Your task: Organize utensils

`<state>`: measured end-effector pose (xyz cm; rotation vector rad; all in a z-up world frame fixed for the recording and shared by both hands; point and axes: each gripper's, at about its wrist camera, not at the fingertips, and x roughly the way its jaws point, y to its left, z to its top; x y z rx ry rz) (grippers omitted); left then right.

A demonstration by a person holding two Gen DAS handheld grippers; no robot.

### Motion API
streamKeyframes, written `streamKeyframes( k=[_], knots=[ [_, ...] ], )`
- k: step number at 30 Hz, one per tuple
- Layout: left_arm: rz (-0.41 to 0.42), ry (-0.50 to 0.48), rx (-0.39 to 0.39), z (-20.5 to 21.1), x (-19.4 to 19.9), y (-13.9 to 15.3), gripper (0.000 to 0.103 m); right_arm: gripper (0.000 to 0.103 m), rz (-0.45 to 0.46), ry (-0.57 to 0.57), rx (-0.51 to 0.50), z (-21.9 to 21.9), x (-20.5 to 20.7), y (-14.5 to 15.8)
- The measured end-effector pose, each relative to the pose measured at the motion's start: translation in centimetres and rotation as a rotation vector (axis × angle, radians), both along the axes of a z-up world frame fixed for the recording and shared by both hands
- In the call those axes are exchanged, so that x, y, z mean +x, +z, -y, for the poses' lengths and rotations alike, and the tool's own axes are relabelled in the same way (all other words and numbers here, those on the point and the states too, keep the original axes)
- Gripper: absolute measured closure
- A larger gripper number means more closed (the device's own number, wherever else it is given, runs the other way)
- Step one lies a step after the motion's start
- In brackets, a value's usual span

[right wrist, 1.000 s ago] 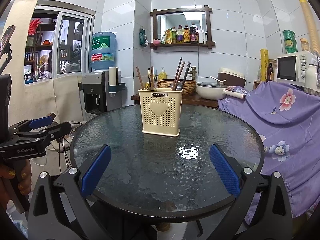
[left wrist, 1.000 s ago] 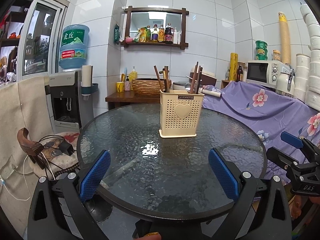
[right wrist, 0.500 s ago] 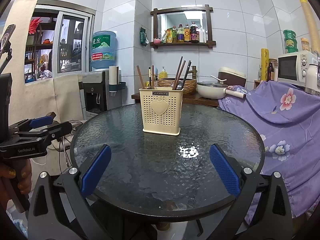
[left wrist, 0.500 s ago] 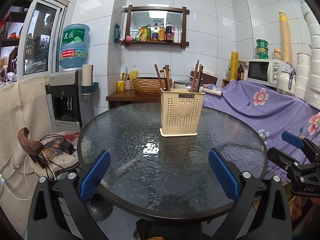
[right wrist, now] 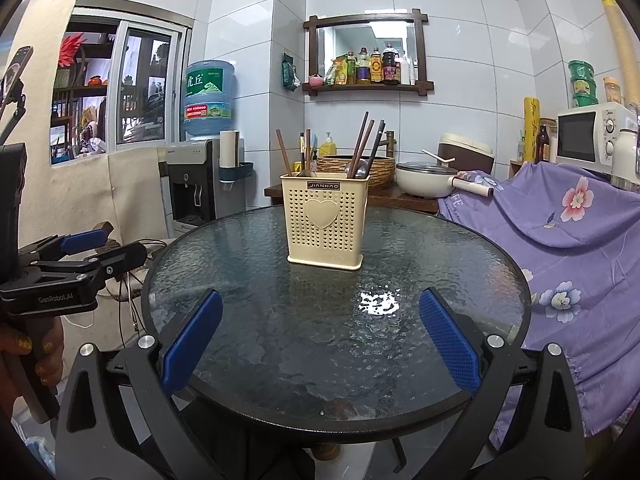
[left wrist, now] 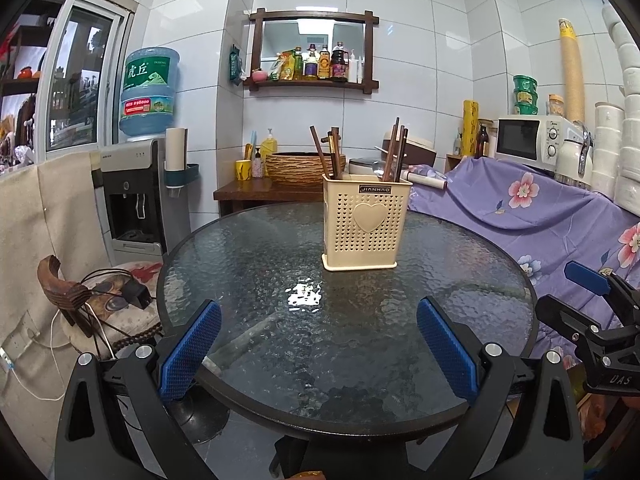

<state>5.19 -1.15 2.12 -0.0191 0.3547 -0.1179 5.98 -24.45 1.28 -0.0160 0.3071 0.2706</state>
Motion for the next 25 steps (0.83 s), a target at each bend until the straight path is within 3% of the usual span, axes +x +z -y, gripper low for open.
streamKeyframes(
  k=[25],
  knots=[
    [-0.024,-0.005,-0.006,-0.48,0.4,-0.12,0.007,0.006,-0.01,0.001,-0.004,-0.17,0.04,-0.24]
  ],
)
